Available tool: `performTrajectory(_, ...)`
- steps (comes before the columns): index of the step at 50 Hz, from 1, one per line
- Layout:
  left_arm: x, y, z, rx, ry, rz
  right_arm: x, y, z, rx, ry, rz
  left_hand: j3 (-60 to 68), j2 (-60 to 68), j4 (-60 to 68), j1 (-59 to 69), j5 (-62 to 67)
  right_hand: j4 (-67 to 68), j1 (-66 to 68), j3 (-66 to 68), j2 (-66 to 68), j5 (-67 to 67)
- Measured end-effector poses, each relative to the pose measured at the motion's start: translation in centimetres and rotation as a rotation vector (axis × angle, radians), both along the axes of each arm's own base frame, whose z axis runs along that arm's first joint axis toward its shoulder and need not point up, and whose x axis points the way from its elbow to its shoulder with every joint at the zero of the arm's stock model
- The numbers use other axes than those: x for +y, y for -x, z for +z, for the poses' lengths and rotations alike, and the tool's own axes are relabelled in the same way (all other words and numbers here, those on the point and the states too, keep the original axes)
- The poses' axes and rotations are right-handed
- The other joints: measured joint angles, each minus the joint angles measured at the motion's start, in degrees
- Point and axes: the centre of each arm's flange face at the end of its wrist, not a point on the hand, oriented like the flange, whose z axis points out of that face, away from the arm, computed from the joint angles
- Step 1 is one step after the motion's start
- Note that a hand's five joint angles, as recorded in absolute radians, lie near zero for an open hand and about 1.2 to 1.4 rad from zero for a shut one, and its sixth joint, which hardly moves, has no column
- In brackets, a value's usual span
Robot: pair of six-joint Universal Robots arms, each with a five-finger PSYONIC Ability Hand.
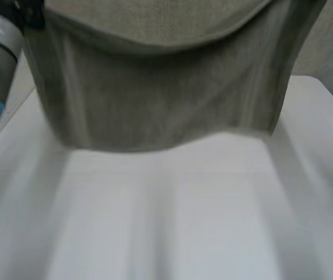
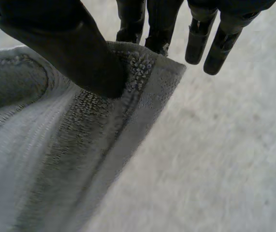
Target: Fold the towel.
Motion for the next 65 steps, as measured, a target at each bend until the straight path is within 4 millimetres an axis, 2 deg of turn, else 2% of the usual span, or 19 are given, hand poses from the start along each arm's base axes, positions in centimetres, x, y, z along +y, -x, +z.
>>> performTrajectory(2, 0.5, -0.2, 1.3, 0.013, 0.04, 0.001, 0.2, 0.0, 0.4, -0.019, 0.005, 0.015, 0.0, 0.0, 0.0, 0.0, 0.0, 0.0, 0.0, 0.0, 0.0, 0.05)
performTrajectory(4, 0.8, -0.4, 1.9, 0.019, 0.061, 0.002, 0.3, -0.1, -0.1, -0.019, -0.012, 0.034, 0.0, 0.02, 0.0, 0.0, 0.22, 0.0, 0.0, 0.0, 0.0, 0.15)
performTrajectory(7, 1.1, -0.7, 1.4, 0.018, 0.053, 0.004, 0.6, -0.2, -1.7, 0.013, -0.058, 0.055, 0.0, 0.11, 0.0, 0.0, 0.43, 0.0, 0.0, 0.0, 0.0, 0.15)
performTrajectory(14, 1.7, -1.4, -3.6, -0.014, -0.092, 0.014, 2.3, 0.1, -6.3, 0.134, -0.169, 0.064, 0.0, 0.12, 0.0, 0.0, 0.44, 0.0, 0.0, 0.0, 0.0, 0.15)
performTrajectory(17, 3.0, -2.3, -5.8, -0.029, -0.17, 0.026, 3.5, 0.8, -8.6, 0.187, -0.23, 0.062, 0.0, 0.15, 0.0, 0.0, 0.44, 0.0, 0.0, 0.0, 0.0, 0.16)
performTrajectory(20, 4.7, -3.1, -7.2, -0.042, -0.223, 0.023, 4.7, 1.6, -10.0, 0.216, -0.275, 0.072, 0.0, 0.19, 0.0, 0.0, 0.44, 0.0, 0.0, 0.0, 0.0, 0.16)
performTrajectory(24, 7.4, -3.8, -8.0, -0.055, -0.26, 0.003, 7.2, 3.1, -10.7, 0.231, -0.312, 0.105, 0.0, 0.21, 0.0, 0.0, 0.44, 0.0, 0.0, 0.0, 0.0, 0.15)
performTrajectory(30, 10.5, -5.4, -7.7, -0.054, -0.254, 0.002, 10.4, 4.8, -10.3, 0.221, -0.307, 0.13, 0.0, 0.22, 0.0, 0.0, 0.44, 0.0, 0.0, 0.0, 0.0, 0.14)
performTrajectory(36, 11.9, -6.6, -7.1, -0.006, -0.252, 0.007, 11.8, 6.3, -9.2, 0.205, -0.278, 0.1, 0.0, 0.23, 0.0, 0.0, 0.44, 0.0, 0.0, 0.0, 0.0, 0.15)
performTrajectory(41, 11.9, -7.1, -7.0, 0.027, -0.274, -0.003, 11.5, 6.8, -8.6, 0.188, -0.267, 0.084, 0.0, 0.24, 0.0, 0.0, 0.44, 0.0, 0.0, 0.0, 0.0, 0.16)
performTrajectory(44, 11.5, -7.2, -7.4, 0.033, -0.295, -0.014, 10.7, 7.0, -9.0, 0.181, -0.286, 0.084, 0.0, 0.24, 0.0, 0.0, 0.44, 0.0, 0.0, 0.0, 0.0, 0.15)
performTrajectory(50, 9.9, -6.7, -9.5, 0.024, -0.376, -0.042, 8.2, 7.1, -11.9, 0.177, -0.384, 0.092, 0.0, 0.26, 0.0, 0.0, 0.44, 0.0, 0.0, 0.0, 0.0, 0.15)
performTrajectory(58, 6.4, -4.8, -14.3, 0.002, -0.531, -0.089, 5.0, 6.7, -16.8, 0.216, -0.512, 0.085, 0.0, 0.26, 0.0, 0.0, 0.44, 0.0, 0.0, 0.0, 0.0, 0.15)
performTrajectory(65, 4.3, -3.4, -18.3, -0.049, -0.637, -0.113, 3.5, 6.1, -20.5, 0.28, -0.587, 0.052, 0.0, 0.26, 0.0, 0.0, 0.44, 0.0, 0.0, 0.0, 0.0, 0.15)
